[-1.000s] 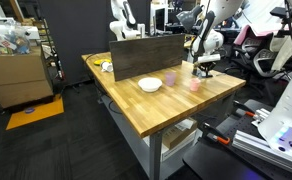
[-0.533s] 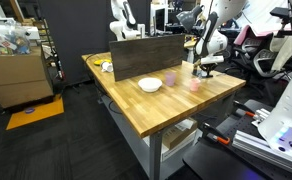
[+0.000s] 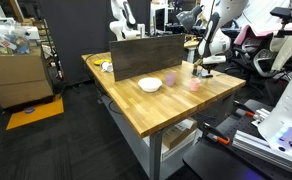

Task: Turn the lamp on.

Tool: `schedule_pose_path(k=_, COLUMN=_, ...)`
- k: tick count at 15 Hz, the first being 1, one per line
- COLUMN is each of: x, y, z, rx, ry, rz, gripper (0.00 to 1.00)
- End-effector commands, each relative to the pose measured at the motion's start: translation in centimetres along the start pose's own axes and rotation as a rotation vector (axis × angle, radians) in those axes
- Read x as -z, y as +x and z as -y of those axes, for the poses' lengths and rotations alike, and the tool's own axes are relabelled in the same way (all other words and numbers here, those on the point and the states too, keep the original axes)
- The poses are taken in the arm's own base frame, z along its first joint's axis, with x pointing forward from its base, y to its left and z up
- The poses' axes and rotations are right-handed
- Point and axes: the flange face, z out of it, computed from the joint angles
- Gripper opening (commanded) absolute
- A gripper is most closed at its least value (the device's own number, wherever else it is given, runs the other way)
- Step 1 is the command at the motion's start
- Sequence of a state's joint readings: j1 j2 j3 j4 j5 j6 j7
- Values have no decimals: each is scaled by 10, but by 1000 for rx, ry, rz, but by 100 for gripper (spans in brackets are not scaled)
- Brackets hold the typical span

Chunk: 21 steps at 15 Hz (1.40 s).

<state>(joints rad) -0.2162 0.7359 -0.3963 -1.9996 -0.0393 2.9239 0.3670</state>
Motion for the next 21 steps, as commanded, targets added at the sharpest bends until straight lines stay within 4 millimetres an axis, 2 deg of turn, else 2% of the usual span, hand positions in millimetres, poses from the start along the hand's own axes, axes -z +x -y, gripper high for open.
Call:
schedule_pose_path(k=1, x=5, y=-3, z=-12, rx=11, ry=11, rz=-43, gripper=0)
schedule_pose_path(k=9, x=5, y=-16, z=-14, rx=42, ry=19, rz=-49, gripper=0)
schedule_pose_path(k=21, x=22, y=-30, z=-10, rx=95, ry=44, rz=-55, gripper=0)
